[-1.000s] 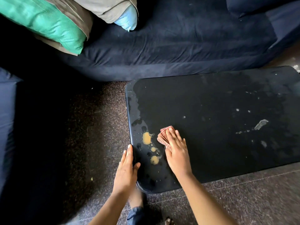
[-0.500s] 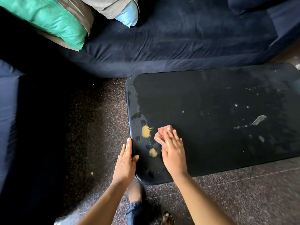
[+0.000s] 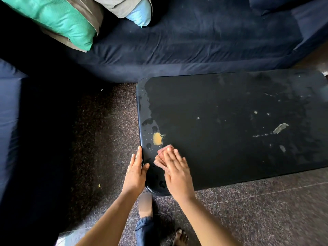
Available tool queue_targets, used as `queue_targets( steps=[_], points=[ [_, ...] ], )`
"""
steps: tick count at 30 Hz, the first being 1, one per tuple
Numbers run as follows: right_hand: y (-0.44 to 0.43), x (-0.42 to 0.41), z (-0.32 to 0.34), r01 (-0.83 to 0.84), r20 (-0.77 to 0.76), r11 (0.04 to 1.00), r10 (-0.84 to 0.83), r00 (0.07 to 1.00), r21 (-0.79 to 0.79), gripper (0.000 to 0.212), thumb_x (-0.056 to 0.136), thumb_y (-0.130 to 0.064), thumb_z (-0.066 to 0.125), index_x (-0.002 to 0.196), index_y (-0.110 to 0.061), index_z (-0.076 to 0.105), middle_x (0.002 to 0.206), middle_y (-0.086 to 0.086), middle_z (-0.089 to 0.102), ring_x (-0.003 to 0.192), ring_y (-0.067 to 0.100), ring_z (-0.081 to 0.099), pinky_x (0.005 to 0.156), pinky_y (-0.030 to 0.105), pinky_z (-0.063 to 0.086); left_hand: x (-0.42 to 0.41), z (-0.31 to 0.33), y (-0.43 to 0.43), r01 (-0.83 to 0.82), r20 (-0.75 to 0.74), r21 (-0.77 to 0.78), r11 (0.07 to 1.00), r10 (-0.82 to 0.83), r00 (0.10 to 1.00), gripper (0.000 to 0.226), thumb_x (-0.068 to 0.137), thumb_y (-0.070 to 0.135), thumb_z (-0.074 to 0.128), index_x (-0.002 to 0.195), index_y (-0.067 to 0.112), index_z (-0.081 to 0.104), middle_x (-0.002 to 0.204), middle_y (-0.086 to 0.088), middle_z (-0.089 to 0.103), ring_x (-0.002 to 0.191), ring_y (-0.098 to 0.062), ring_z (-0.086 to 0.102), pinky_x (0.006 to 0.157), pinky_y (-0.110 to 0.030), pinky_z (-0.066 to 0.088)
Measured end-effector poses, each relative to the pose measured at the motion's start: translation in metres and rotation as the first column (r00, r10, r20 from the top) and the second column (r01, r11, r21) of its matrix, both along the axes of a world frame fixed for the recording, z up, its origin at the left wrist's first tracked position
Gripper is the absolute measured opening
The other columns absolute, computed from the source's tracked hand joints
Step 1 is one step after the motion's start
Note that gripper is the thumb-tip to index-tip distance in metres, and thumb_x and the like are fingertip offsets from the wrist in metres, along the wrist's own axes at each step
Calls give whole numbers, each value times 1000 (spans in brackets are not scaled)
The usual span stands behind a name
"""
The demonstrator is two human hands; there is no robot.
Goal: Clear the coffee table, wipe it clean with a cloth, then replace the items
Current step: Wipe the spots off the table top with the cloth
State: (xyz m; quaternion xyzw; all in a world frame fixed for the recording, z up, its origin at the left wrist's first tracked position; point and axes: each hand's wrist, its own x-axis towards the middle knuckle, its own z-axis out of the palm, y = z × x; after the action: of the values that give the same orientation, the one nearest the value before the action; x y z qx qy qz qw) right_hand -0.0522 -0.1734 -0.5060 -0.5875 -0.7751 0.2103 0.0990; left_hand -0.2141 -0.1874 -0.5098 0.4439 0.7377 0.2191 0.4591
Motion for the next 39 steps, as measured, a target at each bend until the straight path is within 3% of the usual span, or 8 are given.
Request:
queue_targets(
  steps=[3, 10, 16, 24, 29, 32, 35, 39],
  points=[
    [5, 19, -3, -169, 30, 985, 169, 985, 12, 59, 89, -26, 34, 147, -21, 28, 154, -10, 24, 143, 10, 19, 115, 37, 21, 0, -1, 0, -10, 23, -5, 1000, 10, 1000, 66, 101, 18, 41, 151, 34, 1, 159, 6, 12, 147, -13, 0, 117, -34, 9],
    [-1, 17, -2, 249, -37, 967, -251, 967, -44, 61, 90, -14, 50, 147, -19, 28, 152, -11, 19, 143, 13, 15, 116, 41, 18, 1, -5, 0, -40, 39, -34, 999, 41, 998, 66, 101, 19, 41, 150, 38, 1, 160, 2, 11, 147, -15, 1, 117, -35, 9],
    [-4, 18, 0, -145, -15, 989, 145, 989, -20, 59, 90, -22, 40, 147, -19, 28, 153, -10, 24, 143, 9, 19, 116, 37, 17, -2, -8, 0, -16, 21, -32, 999, 16, 1000, 66, 101, 22, 41, 150, 38, 1, 160, 0, 11, 148, -19, 3, 118, -38, 9],
    [-16, 25, -1, 222, -82, 974, -225, 971, -52, 65, 88, -9, 57, 146, -18, 31, 150, -10, 23, 142, 11, 21, 117, 35, 15, 3, -4, -1, -63, 59, -14, 998, 64, 996, 63, 102, 19, 40, 150, 36, 3, 159, 4, 12, 147, -12, -2, 117, -32, 7],
    [-29, -1, 3, -32, -99, 999, 28, 995, -39, 58, 87, -23, 36, 144, -17, 36, 150, -6, 32, 140, 11, 26, 116, 34, 20, 2, -6, -3, -78, 59, -11, 997, 78, 995, 64, 101, 17, 42, 150, 36, 6, 158, 1, 16, 147, -14, 2, 117, -33, 10],
    [-25, 23, 1, -29, -76, 999, 27, 997, -19, 57, 89, -18, 42, 145, -18, 34, 151, -9, 27, 140, 10, 27, 116, 33, 20, 3, -6, -5, -147, 159, -8, 989, 146, 976, 64, 99, 13, 45, 149, 39, 16, 152, 12, 26, 143, -12, 21, 118, -36, 19],
    [-32, 54, -3, 192, -95, 980, -195, 976, -42, 65, 89, -7, 57, 147, -19, 29, 152, -11, 21, 142, 11, 22, 118, 33, 15, 12, 10, -13, -347, 378, -26, 938, 330, 865, 55, 100, 3, 41, 148, 26, 29, 142, 18, 36, 135, -6, 35, 113, -25, 27],
    [-50, 34, -5, 381, -161, 924, -382, 910, -36, 73, 84, 1, 64, 145, -15, 26, 151, -5, 28, 143, 13, 18, 118, 37, 13, 27, 28, -28, -583, 630, -225, 780, 573, 524, 40, 104, 20, 31, 143, 16, 41, 136, 6, 52, 121, -11, 51, 103, -29, 38]
  ],
)
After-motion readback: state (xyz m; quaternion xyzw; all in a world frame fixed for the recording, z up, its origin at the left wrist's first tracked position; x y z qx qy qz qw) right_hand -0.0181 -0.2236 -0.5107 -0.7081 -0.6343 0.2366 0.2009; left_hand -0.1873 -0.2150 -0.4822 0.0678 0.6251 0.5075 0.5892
